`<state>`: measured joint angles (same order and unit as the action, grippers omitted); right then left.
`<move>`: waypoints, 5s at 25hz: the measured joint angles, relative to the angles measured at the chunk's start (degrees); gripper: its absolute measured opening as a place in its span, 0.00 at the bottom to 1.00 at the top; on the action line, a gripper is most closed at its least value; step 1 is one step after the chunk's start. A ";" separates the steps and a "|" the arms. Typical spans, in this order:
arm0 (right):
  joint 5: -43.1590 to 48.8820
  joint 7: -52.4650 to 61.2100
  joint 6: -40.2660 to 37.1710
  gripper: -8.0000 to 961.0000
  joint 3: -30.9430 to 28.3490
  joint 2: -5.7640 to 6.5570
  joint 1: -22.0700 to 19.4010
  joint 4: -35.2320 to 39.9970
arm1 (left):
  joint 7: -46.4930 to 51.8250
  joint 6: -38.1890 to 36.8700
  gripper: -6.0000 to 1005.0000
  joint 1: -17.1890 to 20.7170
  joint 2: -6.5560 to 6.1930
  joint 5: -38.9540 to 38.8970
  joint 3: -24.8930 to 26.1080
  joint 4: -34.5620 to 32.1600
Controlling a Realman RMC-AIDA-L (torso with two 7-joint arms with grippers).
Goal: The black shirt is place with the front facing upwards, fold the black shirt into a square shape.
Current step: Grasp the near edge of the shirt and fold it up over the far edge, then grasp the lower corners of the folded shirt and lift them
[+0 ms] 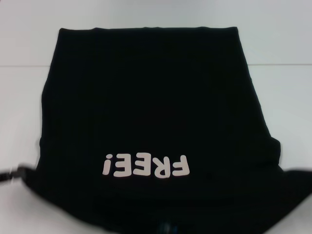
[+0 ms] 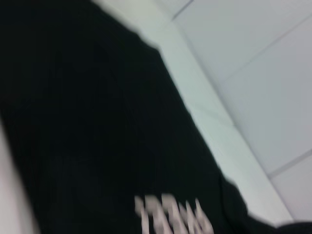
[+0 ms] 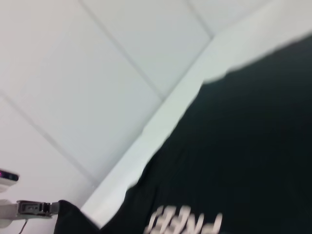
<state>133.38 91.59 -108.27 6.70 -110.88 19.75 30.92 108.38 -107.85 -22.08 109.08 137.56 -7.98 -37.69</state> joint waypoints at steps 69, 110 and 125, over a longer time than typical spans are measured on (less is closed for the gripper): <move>-22.68 -1.78 63.61 0.76 21.69 -6.95 26.57 -5.47 | -31.78 63.12 0.57 -25.09 10.07 -29.68 0.35 14.06; -23.08 22.49 37.49 0.91 23.82 0.49 20.01 -1.92 | -7.30 53.67 0.90 -17.02 8.09 3.26 -19.24 2.17; -23.08 22.67 38.88 0.91 23.80 0.32 20.02 -2.01 | -3.45 53.89 0.90 -17.04 7.48 5.70 -22.63 2.47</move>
<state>110.30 114.26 -69.39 30.50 -110.56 39.77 28.92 104.93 -53.96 -39.12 116.57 143.26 -30.62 -35.22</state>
